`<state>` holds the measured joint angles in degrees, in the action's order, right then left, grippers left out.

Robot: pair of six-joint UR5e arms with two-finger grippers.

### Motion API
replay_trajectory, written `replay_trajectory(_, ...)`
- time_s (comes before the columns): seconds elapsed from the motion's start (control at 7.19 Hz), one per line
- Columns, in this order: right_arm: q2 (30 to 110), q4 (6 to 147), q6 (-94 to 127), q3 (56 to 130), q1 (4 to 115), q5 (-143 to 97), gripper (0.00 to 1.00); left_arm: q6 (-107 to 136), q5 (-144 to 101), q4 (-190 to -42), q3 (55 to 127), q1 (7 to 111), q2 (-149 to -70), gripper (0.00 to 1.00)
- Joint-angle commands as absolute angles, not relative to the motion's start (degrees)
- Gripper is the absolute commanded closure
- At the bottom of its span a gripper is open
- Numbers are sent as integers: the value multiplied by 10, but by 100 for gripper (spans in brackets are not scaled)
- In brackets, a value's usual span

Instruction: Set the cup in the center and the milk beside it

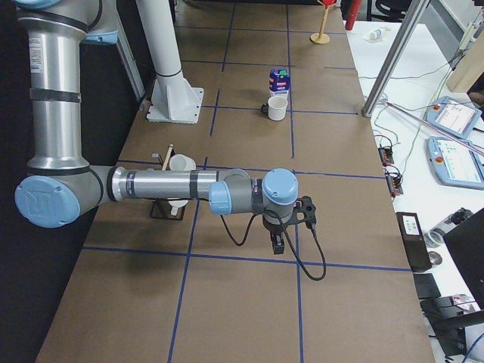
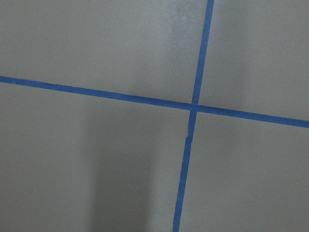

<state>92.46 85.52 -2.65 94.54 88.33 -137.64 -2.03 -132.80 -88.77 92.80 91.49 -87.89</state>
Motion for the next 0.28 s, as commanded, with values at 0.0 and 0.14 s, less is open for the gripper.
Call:
replay_trajectory(0.0, 925, 855, -27, 944, 883, -1376, 0, -20, -1328, -888, 928, 915, -879, 0)
replay_trajectory(0.14, 925, 855, -26, 945, 883, -1376, 0, -21, -1328, -888, 928, 915, -879, 0)
